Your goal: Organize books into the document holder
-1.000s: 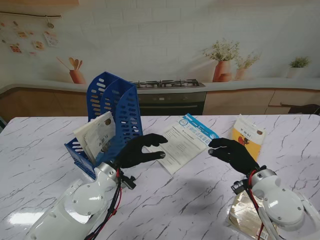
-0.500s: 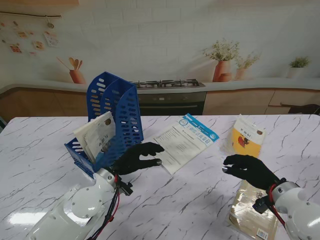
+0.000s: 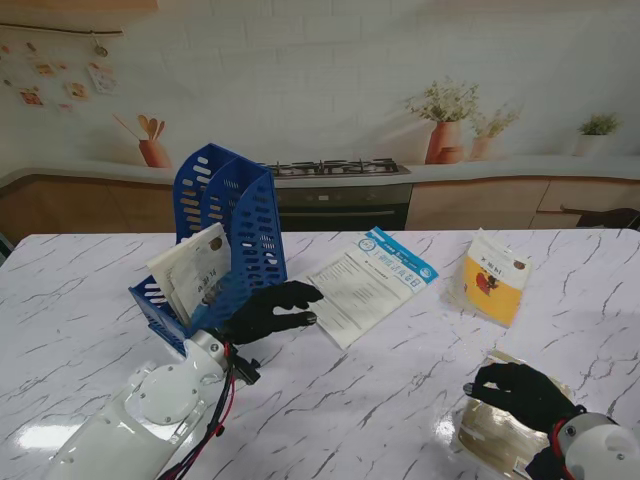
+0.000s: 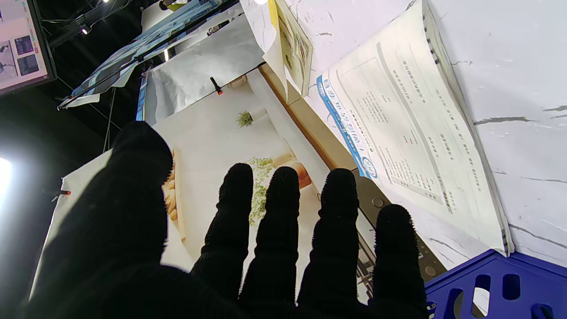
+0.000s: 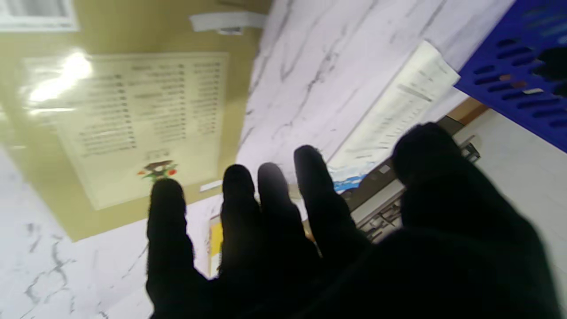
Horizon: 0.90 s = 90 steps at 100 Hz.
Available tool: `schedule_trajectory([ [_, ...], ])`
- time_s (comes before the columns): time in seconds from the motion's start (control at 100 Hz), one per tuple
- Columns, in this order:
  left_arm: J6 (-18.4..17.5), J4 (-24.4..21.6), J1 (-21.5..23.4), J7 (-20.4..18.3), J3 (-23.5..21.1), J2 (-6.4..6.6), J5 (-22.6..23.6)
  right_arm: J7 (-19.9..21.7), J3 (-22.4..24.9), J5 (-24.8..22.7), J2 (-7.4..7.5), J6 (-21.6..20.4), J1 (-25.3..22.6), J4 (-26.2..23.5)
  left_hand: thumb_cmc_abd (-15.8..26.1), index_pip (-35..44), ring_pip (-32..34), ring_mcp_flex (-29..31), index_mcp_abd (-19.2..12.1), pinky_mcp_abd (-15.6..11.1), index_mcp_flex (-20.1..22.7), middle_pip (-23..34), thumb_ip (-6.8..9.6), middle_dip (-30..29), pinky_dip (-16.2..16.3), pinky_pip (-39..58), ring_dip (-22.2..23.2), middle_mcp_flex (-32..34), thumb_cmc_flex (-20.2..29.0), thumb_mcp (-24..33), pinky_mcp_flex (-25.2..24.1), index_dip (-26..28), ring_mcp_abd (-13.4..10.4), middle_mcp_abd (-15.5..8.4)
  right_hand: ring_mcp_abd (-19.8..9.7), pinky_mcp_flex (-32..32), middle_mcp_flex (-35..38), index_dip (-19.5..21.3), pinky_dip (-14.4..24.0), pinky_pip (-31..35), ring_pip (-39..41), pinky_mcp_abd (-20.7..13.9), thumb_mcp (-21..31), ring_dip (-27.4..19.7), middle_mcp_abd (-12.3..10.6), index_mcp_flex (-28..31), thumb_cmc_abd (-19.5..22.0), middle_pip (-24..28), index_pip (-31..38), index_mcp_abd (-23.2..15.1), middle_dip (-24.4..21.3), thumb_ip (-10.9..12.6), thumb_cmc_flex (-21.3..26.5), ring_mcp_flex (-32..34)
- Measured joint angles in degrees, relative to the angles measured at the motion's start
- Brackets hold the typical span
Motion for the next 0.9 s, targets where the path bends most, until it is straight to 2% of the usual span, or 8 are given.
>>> schedule_trajectory([
  [0.09, -0.5, 0.9, -0.6, -0.2, 0.3, 0.0, -0.5, -1.4, -0.4, -3.6, 0.0, 1.2, -1.1, 0.0, 0.0, 0.0, 0.0, 0.0, 0.0, 0.0, 0.0, 0.0, 0.0, 0.0, 0.0, 0.0, 0.0, 0.0, 0.1, 0.0, 0.0, 0.0, 0.0, 0.0, 0.0, -0.1, 0.0, -0.7, -0.1, 0.7, 0.0, 0.0, 0.0, -0.6, 0.1, 0.0, 1.3, 0.0, -0.5, 0.1, -0.6, 0.0, 0.0, -0.1],
  [0.21, -1.1, 1.8, -1.2, -0.7, 0.8, 0.0, -1.5, -2.9, -2.1, -6.3, 0.01, 6.1, -1.4, 0.2, 0.7, 0.0, 0.0, 0.0, 0.0, 0.0, 0.0, 0.0, 0.0, 0.0, 0.0, 0.0, 0.0, 0.0, 1.1, 0.0, -0.1, 0.0, 0.1, 0.0, 0.0, -0.7, -1.4, -1.5, -0.4, 1.4, 0.4, -0.1, 0.0, -1.5, 0.2, -0.2, 4.4, -0.6, -1.1, 0.7, -0.8, 0.0, 2.1, -1.7],
  [0.32, -1.2, 2.0, -1.4, -0.9, 0.9, 0.0, -1.8, 2.2, -3.1, -8.9, 0.53, 7.9, -0.7, 0.9, 0.7, 0.0, 0.0, 0.0, 0.1, 0.0, 0.0, 0.0, 0.0, 0.0, 0.0, 0.0, 0.0, 0.0, 1.1, -0.6, -0.1, 0.0, 0.1, 0.0, -0.1, -1.3, -2.1, -2.8, -1.4, 1.4, 0.7, -0.2, 0.4, -1.6, 0.1, -0.7, 7.5, -0.3, -1.4, 0.7, -0.9, 0.0, 4.1, -2.2],
  [0.36, -1.2, 2.0, -1.4, -0.9, 0.9, 0.0, -1.9, 3.9, -3.7, -9.3, 0.89, 8.4, -0.2, 1.3, 0.7, 0.0, 0.0, 0.0, 0.1, 0.0, 0.0, 0.0, 0.0, 0.0, 0.0, 0.0, 0.0, 0.0, 1.1, -0.6, -0.1, 0.0, 0.2, 0.1, -1.4, -1.3, -2.0, -2.8, -1.5, 1.4, -0.2, -0.1, 0.7, -3.7, -0.1, -0.3, 8.4, 0.4, -1.8, 0.7, -0.9, 0.0, 5.4, -4.1],
  [0.43, -1.1, 2.0, -1.4, -0.9, 0.9, -0.05, -2.2, 5.6, -4.6, -9.9, 1.66, 9.0, 1.2, 1.6, 0.7, 0.0, 0.5, 0.0, 0.8, 0.0, 0.0, 0.2, 0.0, 0.0, 0.0, 0.0, 0.0, 0.0, 1.1, -0.6, -0.1, 0.0, 0.2, 0.1, -1.0, -1.4, -2.0, -2.9, -1.5, 1.4, -0.2, -0.2, 1.3, -4.1, -0.3, -0.3, 10.1, 0.4, -1.8, 0.7, -0.9, 0.0, 5.5, -4.7],
  [0.55, -0.9, 2.0, -1.3, -0.6, 0.9, -0.12, -2.8, 5.9, -6.5, -9.8, 2.53, 9.5, 4.2, 3.1, 1.4, 0.1, 1.1, 0.0, 1.2, 0.0, 0.0, 0.4, 0.0, 0.0, 0.0, 0.0, 0.0, 0.0, 1.6, -0.6, -0.1, 0.0, 0.2, 0.1, -1.0, -1.4, -2.0, -4.3, -1.5, 1.5, -0.7, -0.2, 5.2, -5.2, -0.8, 1.4, 11.2, 2.4, -2.4, 0.7, -0.6, 0.0, 6.2, -4.8],
  [0.65, -0.4, 1.8, -0.9, -0.2, 0.7, -0.25, -3.0, 5.9, -7.9, -8.0, 3.0, 9.2, 6.5, 4.5, 2.1, 0.2, 1.5, 0.0, 1.2, 0.0, 0.0, 0.6, 0.0, 0.0, 0.0, 0.0, 0.0, 0.0, 1.7, -0.7, -0.1, 0.0, 0.3, 0.2, -0.9, -0.9, -1.8, -4.3, -1.5, 2.2, -3.7, -0.2, 5.7, -6.2, -0.8, 2.1, 11.2, 2.6, -2.2, 0.7, -0.5, 0.0, 6.2, -5.8],
  [0.9, 0.8, 0.8, 0.3, 0.9, -0.1, -0.55, -3.1, 5.5, -11.0, -4.2, 3.27, 4.6, 10.9, 8.0, 2.8, 0.3, 1.5, 0.0, 1.2, -0.1, 0.0, 0.7, 0.0, 0.0, 0.0, 0.0, 0.0, 0.0, 2.2, -1.3, -0.7, 0.0, 0.3, 0.3, -0.9, -1.4, -1.2, -5.6, -1.4, 4.4, -8.6, -0.3, 7.2, -7.7, -1.3, 2.6, 11.2, 2.5, -1.5, 0.7, -0.8, 0.0, 6.2, -6.8],
])
